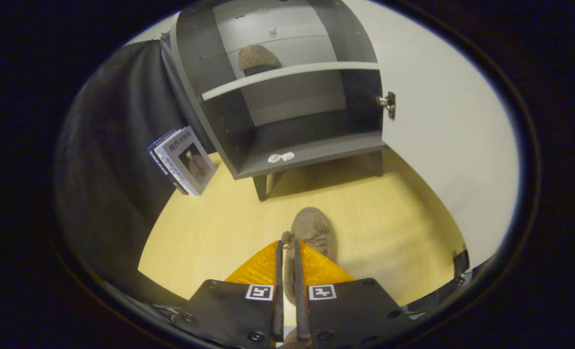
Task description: Open the shoe cabinet door, grab the shoes and put them into the shoe cabinet, then close the shoe cabinet door.
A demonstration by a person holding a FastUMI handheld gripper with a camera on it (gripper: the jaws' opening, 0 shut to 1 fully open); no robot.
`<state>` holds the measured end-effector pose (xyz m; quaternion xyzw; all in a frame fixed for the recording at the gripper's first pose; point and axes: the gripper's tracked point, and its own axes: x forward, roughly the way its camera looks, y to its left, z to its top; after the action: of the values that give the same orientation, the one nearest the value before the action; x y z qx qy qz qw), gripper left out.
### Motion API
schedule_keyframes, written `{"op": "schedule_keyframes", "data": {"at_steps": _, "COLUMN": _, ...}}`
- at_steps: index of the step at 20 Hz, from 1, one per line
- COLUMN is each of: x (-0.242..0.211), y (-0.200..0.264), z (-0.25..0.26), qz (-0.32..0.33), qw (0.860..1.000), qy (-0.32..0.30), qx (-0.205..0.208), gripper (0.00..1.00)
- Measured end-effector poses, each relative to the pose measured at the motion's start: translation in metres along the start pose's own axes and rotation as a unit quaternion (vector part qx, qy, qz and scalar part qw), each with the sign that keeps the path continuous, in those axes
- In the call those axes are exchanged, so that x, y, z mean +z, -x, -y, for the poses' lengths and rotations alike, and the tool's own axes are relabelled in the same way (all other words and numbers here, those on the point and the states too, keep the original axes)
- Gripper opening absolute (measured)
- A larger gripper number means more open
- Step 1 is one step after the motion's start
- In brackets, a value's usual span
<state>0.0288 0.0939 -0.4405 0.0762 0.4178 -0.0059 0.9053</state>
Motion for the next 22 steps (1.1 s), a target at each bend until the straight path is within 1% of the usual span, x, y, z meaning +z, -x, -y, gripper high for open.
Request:
{"op": "schedule_keyframes", "data": {"at_steps": 5, "x": -0.034, "y": -0.03, "z": -0.004, "qz": -0.045, "qw": 0.999, "qy": -0.002, "qx": -0.004, "gripper": 0.12}}
{"op": "schedule_keyframes", "data": {"at_steps": 10, "x": -0.06, "y": -0.05, "z": -0.002, "qz": -0.088, "qw": 0.996, "qy": -0.001, "qx": -0.012, "gripper": 0.12}}
{"op": "schedule_keyframes", "data": {"at_steps": 13, "x": -0.069, "y": -0.058, "z": 0.003, "qz": -0.102, "qw": 0.995, "qy": -0.001, "qx": -0.023, "gripper": 0.12}}
{"op": "schedule_keyframes", "data": {"at_steps": 22, "x": -0.091, "y": -0.075, "z": 0.007, "qz": -0.139, "qw": 0.99, "qy": -0.003, "qx": -0.034, "gripper": 0.14}}
